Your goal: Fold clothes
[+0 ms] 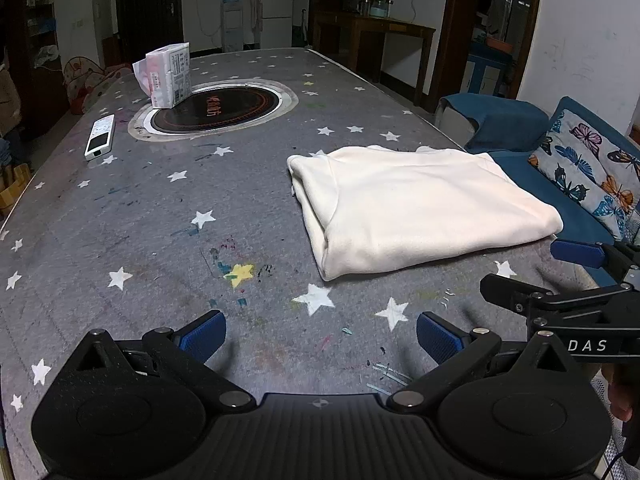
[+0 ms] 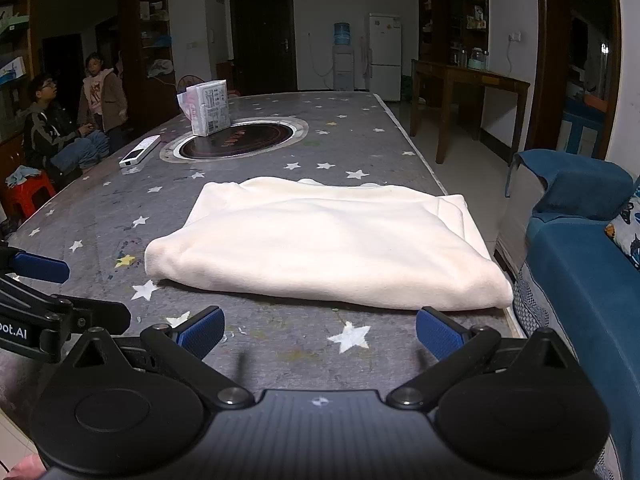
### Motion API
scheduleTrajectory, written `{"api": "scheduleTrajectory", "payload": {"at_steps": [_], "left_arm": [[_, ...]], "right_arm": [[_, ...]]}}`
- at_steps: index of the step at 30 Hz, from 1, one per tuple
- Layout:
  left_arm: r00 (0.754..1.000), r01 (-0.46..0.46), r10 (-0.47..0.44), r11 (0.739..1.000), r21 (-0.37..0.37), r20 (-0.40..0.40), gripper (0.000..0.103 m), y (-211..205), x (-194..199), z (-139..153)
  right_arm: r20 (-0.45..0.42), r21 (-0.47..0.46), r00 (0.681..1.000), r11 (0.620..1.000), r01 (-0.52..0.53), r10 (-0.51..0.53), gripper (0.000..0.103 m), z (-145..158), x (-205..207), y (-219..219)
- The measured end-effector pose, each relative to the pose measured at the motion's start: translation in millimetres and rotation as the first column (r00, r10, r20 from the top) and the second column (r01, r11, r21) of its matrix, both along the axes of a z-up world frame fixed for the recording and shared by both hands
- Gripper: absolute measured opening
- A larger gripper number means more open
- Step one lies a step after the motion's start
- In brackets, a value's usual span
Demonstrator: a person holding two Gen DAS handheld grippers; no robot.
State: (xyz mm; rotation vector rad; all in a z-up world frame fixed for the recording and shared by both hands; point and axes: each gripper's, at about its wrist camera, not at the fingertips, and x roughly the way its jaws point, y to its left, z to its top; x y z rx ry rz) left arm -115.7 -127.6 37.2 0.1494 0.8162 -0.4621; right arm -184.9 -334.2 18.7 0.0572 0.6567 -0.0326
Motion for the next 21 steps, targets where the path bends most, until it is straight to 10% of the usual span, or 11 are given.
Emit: {"api": "scheduleTrajectory", "payload": {"at_steps": [21], "left_arm": [[1.000,-0.002,0.002,1.000,0.016,0.006,0.103,0.3,-1.8,-0.8]], "right_arm": [[-0.006,-0.008,1.000,1.000,-0.007,0.007,0.103,-1.0,1.7,4.7]]}}
